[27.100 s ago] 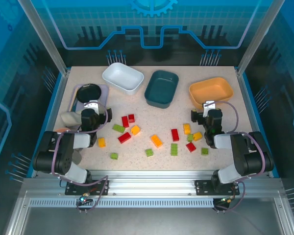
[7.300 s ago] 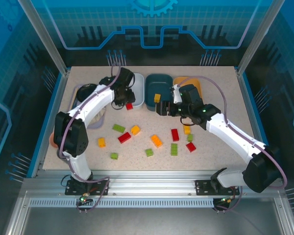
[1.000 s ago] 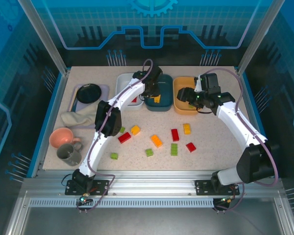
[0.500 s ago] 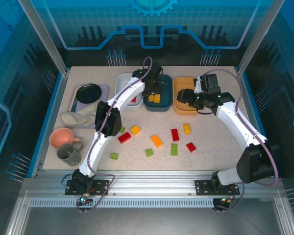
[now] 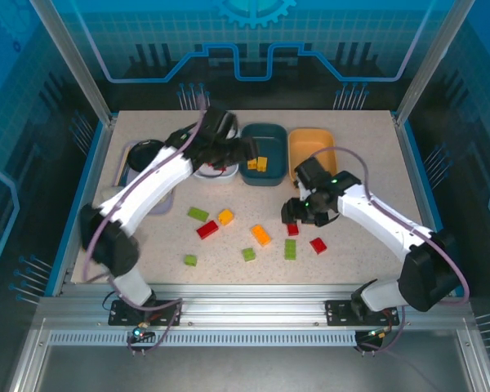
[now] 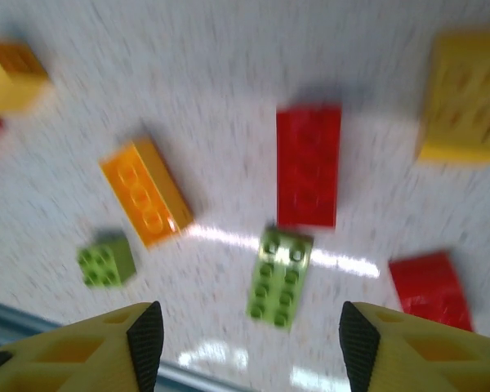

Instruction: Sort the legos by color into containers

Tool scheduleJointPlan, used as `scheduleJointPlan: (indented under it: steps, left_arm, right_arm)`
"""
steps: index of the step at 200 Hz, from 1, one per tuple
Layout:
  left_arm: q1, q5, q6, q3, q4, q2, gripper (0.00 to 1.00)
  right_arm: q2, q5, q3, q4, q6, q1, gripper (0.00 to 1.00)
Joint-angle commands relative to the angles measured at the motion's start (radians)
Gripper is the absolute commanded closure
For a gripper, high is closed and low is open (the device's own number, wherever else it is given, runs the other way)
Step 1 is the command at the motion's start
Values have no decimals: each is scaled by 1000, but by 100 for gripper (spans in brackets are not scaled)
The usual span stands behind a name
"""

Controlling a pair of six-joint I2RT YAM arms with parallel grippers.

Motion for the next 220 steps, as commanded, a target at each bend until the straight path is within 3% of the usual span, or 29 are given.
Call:
scheduleJointPlan:
  steps: [1, 32, 72, 149, 220]
  left_arm:
    - [-3, 136, -25, -287, 112, -164, 19]
    - [-4, 198, -41, -585, 112, -395, 18]
    - [-4, 248, -63, -765, 138, -562, 18]
    - [-4, 261, -50, -811, 117, -620, 17]
    - [-3, 256, -61, -827, 107, -658, 18]
  right_arm:
    - [65, 7, -29, -93, 78, 68, 40]
    - [127, 25, -59, -37, 160, 133, 40]
    - [183, 37, -130, 44, 251, 147, 41]
    - [274, 113, -126, 113, 316, 183, 45]
    - [306, 151, -134, 135, 319, 189, 74]
